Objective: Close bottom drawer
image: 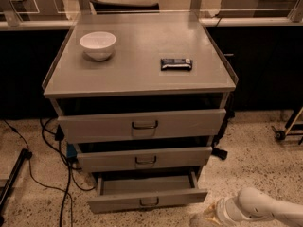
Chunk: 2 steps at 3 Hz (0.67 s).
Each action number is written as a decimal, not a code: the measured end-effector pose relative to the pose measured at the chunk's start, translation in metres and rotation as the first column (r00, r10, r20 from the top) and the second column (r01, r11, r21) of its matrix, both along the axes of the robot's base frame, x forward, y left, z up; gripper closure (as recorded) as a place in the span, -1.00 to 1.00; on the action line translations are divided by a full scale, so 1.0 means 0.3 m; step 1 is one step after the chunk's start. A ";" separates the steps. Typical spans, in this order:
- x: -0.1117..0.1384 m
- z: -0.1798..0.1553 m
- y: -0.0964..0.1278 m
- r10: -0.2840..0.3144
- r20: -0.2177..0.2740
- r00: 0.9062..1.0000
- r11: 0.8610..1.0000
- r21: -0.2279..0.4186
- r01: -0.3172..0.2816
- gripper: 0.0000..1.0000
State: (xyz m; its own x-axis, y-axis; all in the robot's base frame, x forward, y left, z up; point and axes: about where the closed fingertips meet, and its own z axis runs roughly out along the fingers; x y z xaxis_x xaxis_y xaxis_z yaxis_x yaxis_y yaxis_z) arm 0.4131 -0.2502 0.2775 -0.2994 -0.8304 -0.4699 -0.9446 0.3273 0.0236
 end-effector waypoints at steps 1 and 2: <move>0.039 -0.110 -0.020 -0.007 0.011 1.000 1.000 -0.005 0.007 1.00; 0.102 -0.225 0.015 0.005 0.070 0.997 0.999 0.041 -0.008 1.00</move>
Offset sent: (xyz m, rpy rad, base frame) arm 0.0571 0.0192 -0.1040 0.0989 -0.1616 0.0386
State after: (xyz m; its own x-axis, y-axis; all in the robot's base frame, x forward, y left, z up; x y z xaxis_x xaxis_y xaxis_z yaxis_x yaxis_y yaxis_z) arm 0.4436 -0.2458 0.2101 -0.2587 -0.8120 -0.5232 -0.9467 0.3208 -0.0298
